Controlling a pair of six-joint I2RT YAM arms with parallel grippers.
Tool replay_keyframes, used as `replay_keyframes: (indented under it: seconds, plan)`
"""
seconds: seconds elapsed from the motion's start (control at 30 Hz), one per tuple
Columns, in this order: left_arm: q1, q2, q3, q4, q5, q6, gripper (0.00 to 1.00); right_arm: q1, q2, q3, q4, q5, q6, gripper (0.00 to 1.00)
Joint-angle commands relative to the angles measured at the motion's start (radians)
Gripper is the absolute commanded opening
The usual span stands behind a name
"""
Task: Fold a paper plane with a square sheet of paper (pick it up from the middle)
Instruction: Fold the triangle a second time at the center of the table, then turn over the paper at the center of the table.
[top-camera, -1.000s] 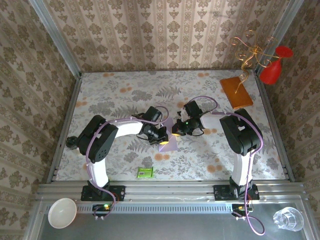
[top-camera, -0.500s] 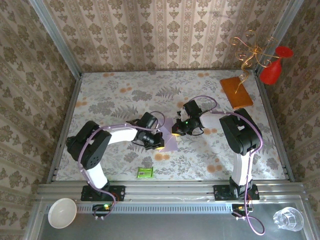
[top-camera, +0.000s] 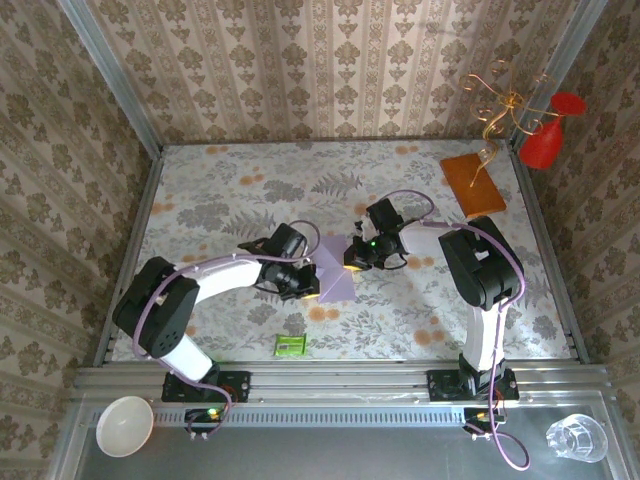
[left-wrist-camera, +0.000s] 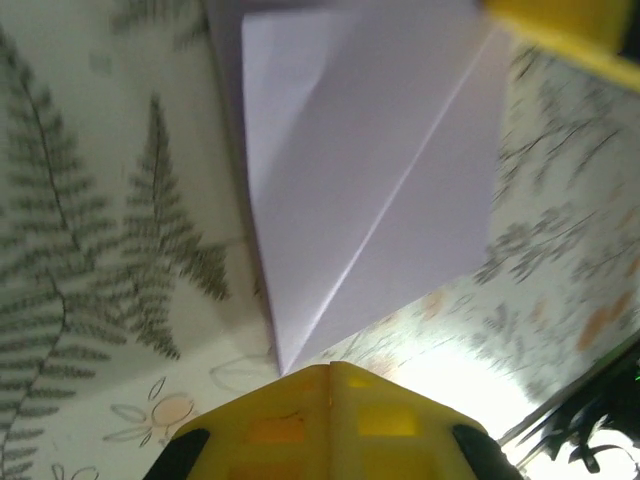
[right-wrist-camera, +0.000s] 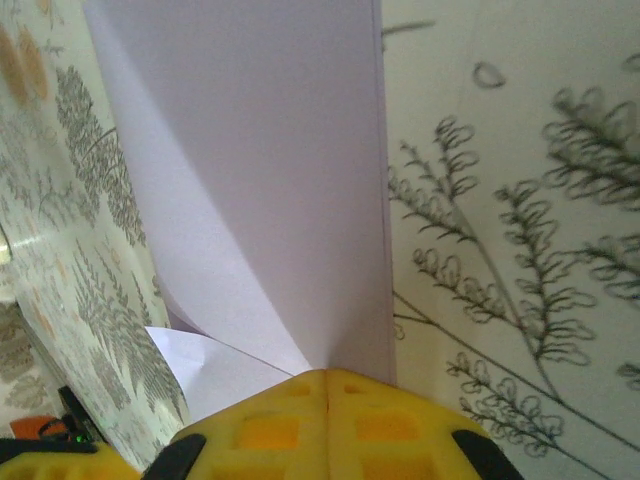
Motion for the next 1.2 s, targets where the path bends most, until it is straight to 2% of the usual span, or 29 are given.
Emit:
replay_keyframes:
  seconds: [0.0, 0.17, 0.37, 0.63, 1.07, 1.17]
  plan:
    - [0.031, 0.001, 0.042, 0.06, -0.012, -0.037, 0.0, -0.006, -0.066, 0.027, -0.022, 0.027, 0.045, 0.15]
    - [0.045, 0.074, 0.097, 0.09, 0.001, -0.049, 0.04, -0.006, -0.149, -0.02, -0.014, 0.059, 0.094, 0.36]
    - [0.066, 0.147, 0.14, 0.096, -0.023, -0.058, 0.05, -0.004, -0.211, -0.128, 0.025, 0.087, 0.185, 0.42]
    - [0.103, 0.21, 0.141, 0.121, -0.026, -0.077, 0.07, 0.012, -0.203, -0.178, 0.058, 0.082, 0.249, 0.43]
    - [0.124, 0.239, 0.085, 0.115, -0.048, -0.138, 0.05, 0.046, -0.151, -0.148, 0.062, 0.076, 0.282, 0.37]
    - [0.13, 0.243, 0.063, 0.132, -0.038, -0.16, 0.04, 0.057, -0.139, -0.139, 0.068, 0.074, 0.293, 0.31]
